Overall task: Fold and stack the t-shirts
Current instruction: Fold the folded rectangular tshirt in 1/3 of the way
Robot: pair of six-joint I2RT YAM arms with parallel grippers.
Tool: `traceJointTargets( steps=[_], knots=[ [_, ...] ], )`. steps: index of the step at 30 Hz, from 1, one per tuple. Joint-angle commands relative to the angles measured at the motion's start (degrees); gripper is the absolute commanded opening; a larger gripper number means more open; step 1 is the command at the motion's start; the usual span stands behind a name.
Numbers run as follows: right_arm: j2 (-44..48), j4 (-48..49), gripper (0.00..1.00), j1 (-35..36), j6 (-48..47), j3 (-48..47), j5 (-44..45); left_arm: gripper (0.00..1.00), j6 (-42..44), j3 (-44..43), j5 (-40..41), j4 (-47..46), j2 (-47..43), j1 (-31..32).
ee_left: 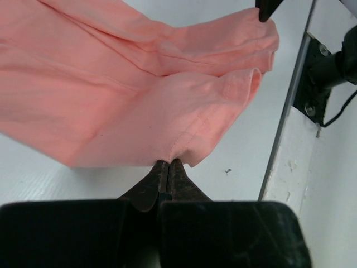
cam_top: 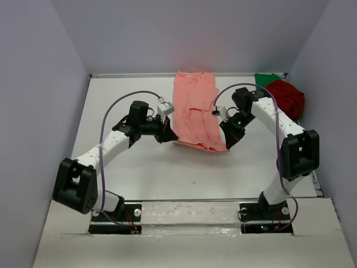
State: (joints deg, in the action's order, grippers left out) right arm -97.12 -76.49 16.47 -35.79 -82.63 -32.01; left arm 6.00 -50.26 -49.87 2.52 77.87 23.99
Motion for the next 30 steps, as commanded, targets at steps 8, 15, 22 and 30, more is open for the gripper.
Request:
traceJointTargets(
  steps=[8,15,22,30],
  knots=[
    [-9.3,3.1,0.0,-0.21,3.01,-11.48,0.9,0.0,1.65,-7.56,3.55,2.31,7.64,-2.45],
    [-16.78,3.63,0.0,-0.21,3.97,-20.1,1.95,0.0,2.17,-10.73,3.99,3.45,12.22,-2.98],
    [-20.47,3.45,0.0,-0.21,4.24,-25.38,3.27,0.0,3.05,-15.48,5.48,5.65,16.44,-3.95],
    [-22.49,4.77,0.0,-1.26,4.24,-26.88,5.11,0.0,4.89,-19.08,7.33,7.05,21.0,-4.65]
  ],
)
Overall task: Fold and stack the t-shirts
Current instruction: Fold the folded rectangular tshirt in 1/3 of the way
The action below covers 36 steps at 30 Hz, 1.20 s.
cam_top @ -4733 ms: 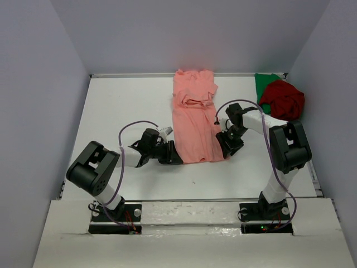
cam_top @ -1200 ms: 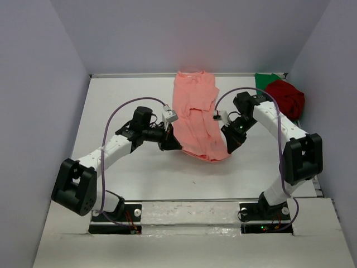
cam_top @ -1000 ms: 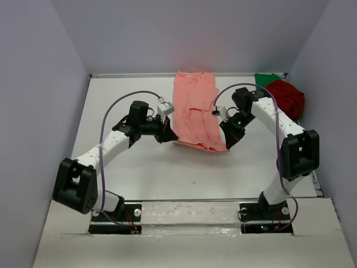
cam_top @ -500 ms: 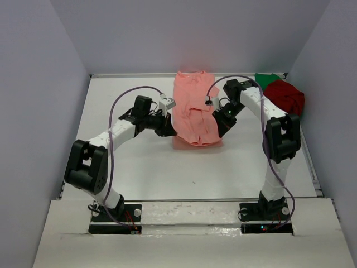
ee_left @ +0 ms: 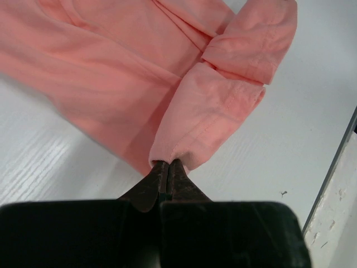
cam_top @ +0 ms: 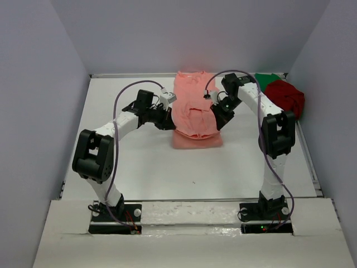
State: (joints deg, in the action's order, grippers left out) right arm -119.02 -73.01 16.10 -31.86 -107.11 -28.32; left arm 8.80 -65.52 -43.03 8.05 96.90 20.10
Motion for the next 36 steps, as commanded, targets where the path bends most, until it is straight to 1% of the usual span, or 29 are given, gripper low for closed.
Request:
traceJointTargets(
  steps=[1,8,30,36],
  knots=[
    [-0.77,1.56,0.0,-0.89,0.3,-2.58,1.51,0.0,2.27,-4.44,0.66,2.05,2.67,-0.94],
    [-3.93,2.0,0.0,-1.42,0.39,-5.3,1.86,0.0,3.07,-9.27,1.89,2.75,6.8,-2.08],
    [-14.74,1.03,0.0,-3.0,1.01,-23.48,4.32,0.0,4.83,-18.94,3.83,4.78,14.89,-3.49],
    [-16.59,1.64,0.0,-3.53,1.09,-26.04,5.46,0.0,3.86,-22.37,4.79,4.43,17.35,-3.84]
  ],
)
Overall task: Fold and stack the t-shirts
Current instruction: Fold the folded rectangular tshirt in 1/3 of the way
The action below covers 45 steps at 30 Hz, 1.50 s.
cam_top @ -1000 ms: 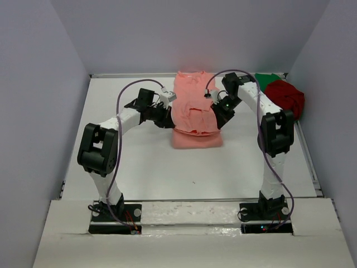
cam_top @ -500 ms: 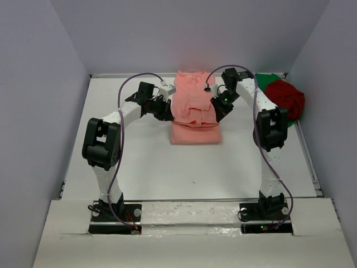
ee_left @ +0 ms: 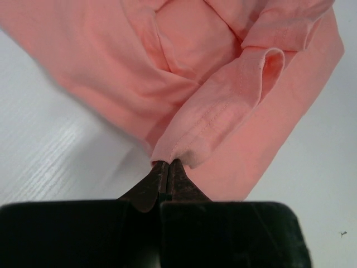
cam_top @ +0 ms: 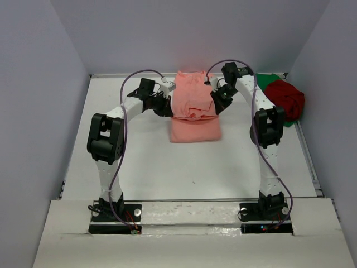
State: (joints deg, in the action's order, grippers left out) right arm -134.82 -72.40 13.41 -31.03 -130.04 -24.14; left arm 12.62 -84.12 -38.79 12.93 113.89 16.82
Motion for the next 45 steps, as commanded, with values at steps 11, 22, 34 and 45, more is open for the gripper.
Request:
traceJointTargets(
  steps=[11,22,34,45],
  knots=[
    [-3.42,3.23,0.0,-0.84,0.18,-3.91,1.9,0.0,-1.02,-7.02,2.92,-1.33,3.8,-0.82],
    [-6.85,5.16,0.0,-0.84,0.53,-7.16,2.69,0.0,-0.93,-7.2,5.03,-3.52,6.08,-0.82],
    [-4.49,6.57,0.88,-0.84,0.88,-8.04,5.33,0.93,-1.46,-3.24,10.56,-10.91,-3.13,-0.82],
    [12.47,9.66,0.27,-0.84,4.04,-4.88,3.24,0.99,2.67,-6.68,20.68,-5.74,-17.99,-2.05]
  ],
)
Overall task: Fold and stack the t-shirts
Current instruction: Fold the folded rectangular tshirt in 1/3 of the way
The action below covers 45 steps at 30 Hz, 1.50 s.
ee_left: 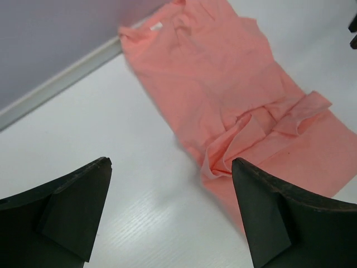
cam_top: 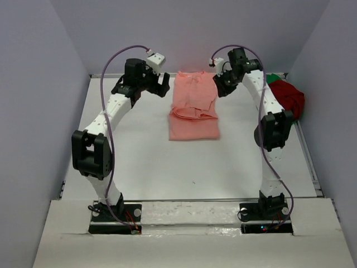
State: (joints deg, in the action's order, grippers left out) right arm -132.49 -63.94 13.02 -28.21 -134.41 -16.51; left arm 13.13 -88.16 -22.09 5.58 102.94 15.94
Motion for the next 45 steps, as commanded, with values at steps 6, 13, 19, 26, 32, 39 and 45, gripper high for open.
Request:
traceJointTargets(
  steps=[6,13,19,26,32,39,45],
  knots=[
    [13.39,-6.98,0.0,1.3,-1.85,8.7,-15.56,0.99,2.34,7.72,2.22,5.4,-14.33,-6.45],
    [6.64,-7.78,0.0,7.28,-3.96,16.29,-18.02,0.99,6.64,26.97,2.57,1.37,-25.4,-10.31],
    [-4.35,-7.42,0.0,10.53,-1.68,5.59,-18.2,0.99,12.27,39.28,9.34,-3.83,-35.51,-15.5],
    [-9.72,-6.99,0.0,11.07,-0.36,-1.47,-18.47,0.99,12.36,41.32,8.11,-3.91,-39.12,-17.07],
    [-10.16,-3.92,0.0,11.07,0.08,-1.21,-15.67,0.99,12.1,40.35,7.68,-3.12,-38.07,-17.44],
    [-10.6,-0.05,0.0,11.07,0.61,-2.25,-9.25,0.99,11.92,39.82,7.15,-2.86,-37.19,-17.53],
    [-10.34,6.36,0.0,11.07,1.75,-2.7,1.36,0.99,12.19,40.17,7.15,-2.68,-37.81,-17.61]
  ],
)
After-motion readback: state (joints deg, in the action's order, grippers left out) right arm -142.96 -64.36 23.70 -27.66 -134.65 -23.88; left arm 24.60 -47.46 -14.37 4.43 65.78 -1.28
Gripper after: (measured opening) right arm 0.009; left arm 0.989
